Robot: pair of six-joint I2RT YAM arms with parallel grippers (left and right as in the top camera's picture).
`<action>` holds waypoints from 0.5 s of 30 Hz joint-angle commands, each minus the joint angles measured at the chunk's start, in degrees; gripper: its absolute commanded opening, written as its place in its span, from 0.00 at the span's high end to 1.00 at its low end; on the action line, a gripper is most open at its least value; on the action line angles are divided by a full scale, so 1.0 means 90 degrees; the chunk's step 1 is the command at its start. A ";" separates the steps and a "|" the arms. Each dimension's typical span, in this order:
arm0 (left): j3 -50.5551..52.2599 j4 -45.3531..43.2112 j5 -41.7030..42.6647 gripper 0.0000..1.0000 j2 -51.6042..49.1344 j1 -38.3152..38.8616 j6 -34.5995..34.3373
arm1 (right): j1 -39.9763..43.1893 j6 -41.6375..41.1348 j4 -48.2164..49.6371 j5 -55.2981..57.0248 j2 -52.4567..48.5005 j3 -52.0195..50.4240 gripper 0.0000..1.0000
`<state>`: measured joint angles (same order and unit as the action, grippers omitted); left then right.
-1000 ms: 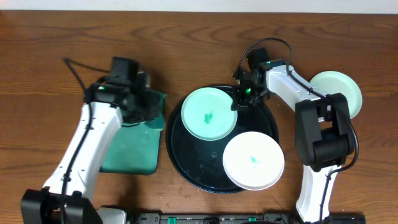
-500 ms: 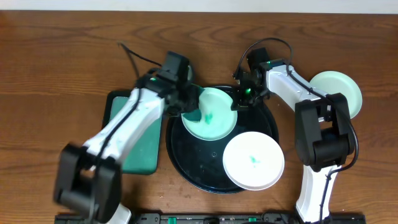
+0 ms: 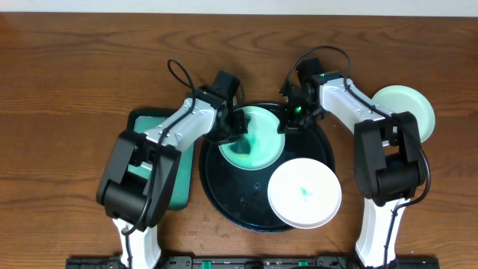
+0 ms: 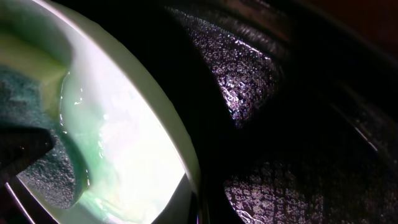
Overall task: Clean dirty plates on tray and stack at the side
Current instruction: 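Scrub the pale green plate with the sponge in the left gripper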
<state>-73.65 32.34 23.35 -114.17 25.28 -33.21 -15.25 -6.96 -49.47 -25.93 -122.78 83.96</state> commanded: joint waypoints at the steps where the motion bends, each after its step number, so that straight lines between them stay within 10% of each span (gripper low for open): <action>1: 0.0083 -0.0046 0.1511 0.93 -0.0665 0.0301 -0.0117 | -0.0151 -0.0027 -0.0124 0.0160 -0.0403 -0.0216 0.99; 15: 0.0058 -0.0607 0.2671 0.93 -0.0668 0.1105 -0.0036 | -0.0151 -0.0029 -0.0219 0.0160 -0.0403 -0.0216 0.99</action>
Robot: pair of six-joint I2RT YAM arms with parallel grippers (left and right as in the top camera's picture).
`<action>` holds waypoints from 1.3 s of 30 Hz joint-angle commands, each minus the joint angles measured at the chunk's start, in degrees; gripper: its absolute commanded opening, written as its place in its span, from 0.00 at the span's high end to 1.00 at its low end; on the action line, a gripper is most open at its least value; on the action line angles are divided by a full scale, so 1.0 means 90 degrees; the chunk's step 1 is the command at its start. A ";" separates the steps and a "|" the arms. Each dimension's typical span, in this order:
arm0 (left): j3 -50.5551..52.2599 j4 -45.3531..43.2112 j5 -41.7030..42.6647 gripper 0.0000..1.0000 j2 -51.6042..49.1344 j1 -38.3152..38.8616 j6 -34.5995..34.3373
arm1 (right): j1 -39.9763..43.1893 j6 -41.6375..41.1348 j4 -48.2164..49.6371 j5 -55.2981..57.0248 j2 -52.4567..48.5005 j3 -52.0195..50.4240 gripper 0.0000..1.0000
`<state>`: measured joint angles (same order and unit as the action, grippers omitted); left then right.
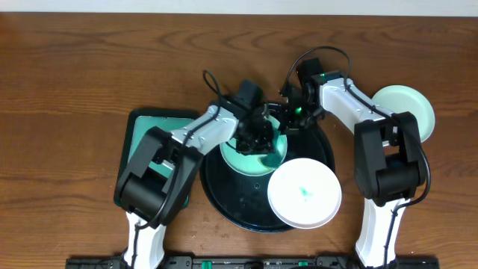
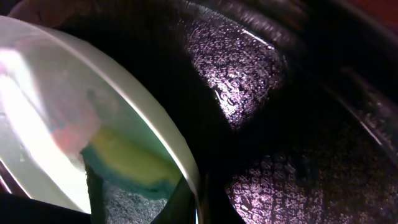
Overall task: Clean dirty plates on tray and stack at the side
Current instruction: 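Scrub the pale green plate with the sponge in the left gripper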
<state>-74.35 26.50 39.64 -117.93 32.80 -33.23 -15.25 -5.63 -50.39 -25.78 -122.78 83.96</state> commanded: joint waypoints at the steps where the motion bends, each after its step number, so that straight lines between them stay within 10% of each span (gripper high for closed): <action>1: 0.0136 0.0036 0.0797 0.93 -0.0250 0.0236 -0.0032 | -0.0151 -0.0177 -0.0138 0.0143 -0.0403 -0.0216 0.99; 29: -0.0750 0.2465 -0.4741 0.93 -0.0238 -0.1486 -0.0005 | -0.0151 -0.0180 -0.0253 0.0199 -0.0403 -0.0216 0.99; 39: -0.1120 0.3325 -0.4452 0.93 -0.0146 -0.0833 0.0789 | -0.0151 -0.0177 -0.0236 0.0199 -0.0403 -0.0216 0.99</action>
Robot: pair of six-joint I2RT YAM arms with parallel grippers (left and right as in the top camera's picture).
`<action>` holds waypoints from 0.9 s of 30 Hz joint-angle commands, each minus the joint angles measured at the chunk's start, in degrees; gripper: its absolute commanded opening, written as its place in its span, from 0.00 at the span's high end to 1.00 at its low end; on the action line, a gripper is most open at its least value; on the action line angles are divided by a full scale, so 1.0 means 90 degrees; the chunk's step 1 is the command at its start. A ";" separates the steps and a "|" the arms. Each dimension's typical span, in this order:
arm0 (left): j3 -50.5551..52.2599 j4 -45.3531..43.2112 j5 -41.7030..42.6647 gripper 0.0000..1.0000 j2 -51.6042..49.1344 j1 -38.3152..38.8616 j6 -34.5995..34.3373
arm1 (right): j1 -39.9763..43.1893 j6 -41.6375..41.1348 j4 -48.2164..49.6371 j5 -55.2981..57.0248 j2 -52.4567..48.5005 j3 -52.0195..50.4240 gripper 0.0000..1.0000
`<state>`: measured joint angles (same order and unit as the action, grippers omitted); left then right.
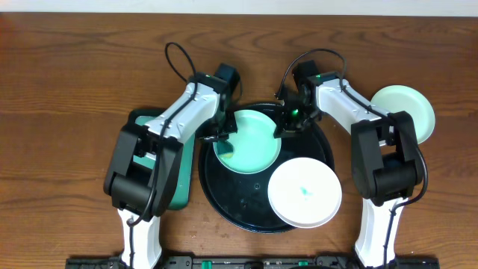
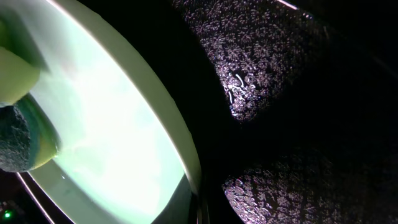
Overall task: Clean dirty plates on tray and stack at the side
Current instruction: 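Scrub the pale green plate with the sponge in the left gripper, then return the sponge to the water tray with the left gripper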
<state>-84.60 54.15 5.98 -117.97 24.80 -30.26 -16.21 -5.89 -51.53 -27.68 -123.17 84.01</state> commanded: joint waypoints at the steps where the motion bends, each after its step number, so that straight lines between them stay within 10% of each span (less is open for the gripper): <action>1: 0.0019 0.0248 -0.0532 0.93 -0.0083 0.0112 0.0505 | -0.0044 -0.0148 -0.0102 0.0410 -0.0359 -0.0221 0.99; 16: -0.0104 0.0685 -0.0255 0.93 0.2810 -0.0041 0.0498 | -0.0044 -0.0148 -0.0070 0.0408 -0.0359 -0.0221 0.99; 27: 0.0126 0.1863 -0.0903 0.93 0.2698 -0.2045 0.0406 | -0.0044 -0.0148 -0.0066 0.0406 -0.0359 -0.0221 0.99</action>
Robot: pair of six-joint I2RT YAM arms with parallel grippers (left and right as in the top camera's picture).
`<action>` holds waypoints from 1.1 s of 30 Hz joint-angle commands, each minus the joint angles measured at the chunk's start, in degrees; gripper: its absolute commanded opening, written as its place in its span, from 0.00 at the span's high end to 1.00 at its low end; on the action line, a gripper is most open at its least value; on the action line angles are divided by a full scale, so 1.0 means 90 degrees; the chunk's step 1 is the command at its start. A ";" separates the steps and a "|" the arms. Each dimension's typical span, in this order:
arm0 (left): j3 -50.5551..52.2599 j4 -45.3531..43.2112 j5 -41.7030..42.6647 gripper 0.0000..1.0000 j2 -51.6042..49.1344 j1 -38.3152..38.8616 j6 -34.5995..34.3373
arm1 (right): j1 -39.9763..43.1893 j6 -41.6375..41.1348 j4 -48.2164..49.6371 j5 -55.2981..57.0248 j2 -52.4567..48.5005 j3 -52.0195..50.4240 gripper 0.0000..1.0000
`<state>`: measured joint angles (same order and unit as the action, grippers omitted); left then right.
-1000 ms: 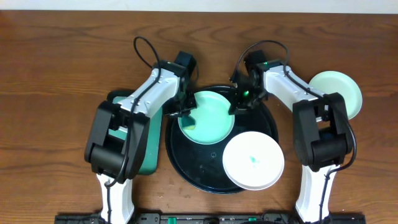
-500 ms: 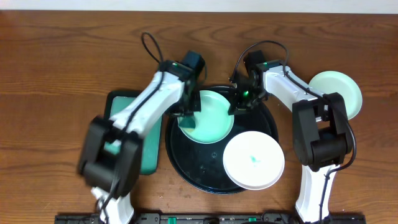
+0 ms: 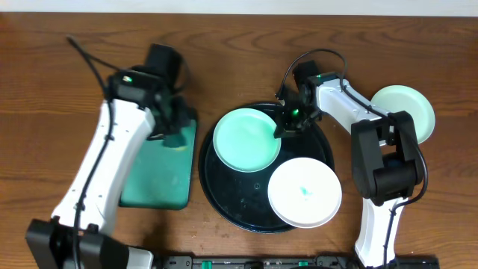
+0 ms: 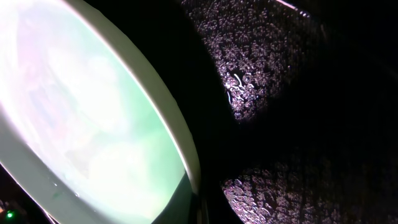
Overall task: Clean dirty plates on tray and stack at the side
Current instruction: 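Return the sponge to the water tray with the left gripper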
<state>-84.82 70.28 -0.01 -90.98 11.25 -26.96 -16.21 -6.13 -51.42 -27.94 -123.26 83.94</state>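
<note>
A green plate (image 3: 246,138) lies at the back left of the round black tray (image 3: 224,196); its face shows wiped and pale in the right wrist view (image 4: 93,112). My right gripper (image 3: 287,125) is shut on that plate's right rim (image 4: 198,208). A white plate (image 3: 305,193) with a small green smear sits at the tray's front right. My left gripper (image 3: 173,133) hovers over the back right corner of the green mat (image 3: 153,179), with a dark sponge (image 3: 174,140) pinched in it.
A second pale green plate (image 3: 407,112) rests on the wooden table (image 3: 60,90) to the right of the tray, partly under the right arm. The tray's textured black floor (image 4: 261,74) fills the right wrist view beside the plate.
My left gripper with the sponge has left the green plate's left edge and now sits over the green mat on the left. The right gripper still holds the plate's rim; the plate has not moved.
At first the left gripper pressed the sponge on the green plate's left side while the right gripper held the rim. Then the sponge was at the plate's right part, then back at its left edge. Now the sponge is off the plate, over the mat.
</note>
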 commanded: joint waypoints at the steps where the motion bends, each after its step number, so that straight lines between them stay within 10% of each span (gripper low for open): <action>1: 0.0204 0.0058 -0.0240 0.92 -0.0396 -0.0658 0.0039 | -0.0044 -0.0121 -0.0073 0.0437 -0.0350 -0.0214 0.99; 20: 0.1953 -0.1676 0.0265 0.93 -0.1955 -0.1003 0.0041 | -0.0044 -0.0121 -0.0097 0.0437 -0.0350 -0.0214 0.99; 24: 0.1950 -0.1630 0.0265 0.39 -0.1938 -0.1003 0.0041 | -0.0044 -0.0121 -0.0092 0.0435 -0.0350 -0.0214 0.99; 33: 0.1933 -0.1392 0.0270 0.24 -0.1231 -0.1003 0.0136 | -0.0044 -0.0121 -0.0090 0.0435 -0.0350 -0.0214 0.99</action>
<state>-67.83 57.04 2.63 -107.33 2.09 -26.52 -16.21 -6.13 -51.42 -28.03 -123.26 83.94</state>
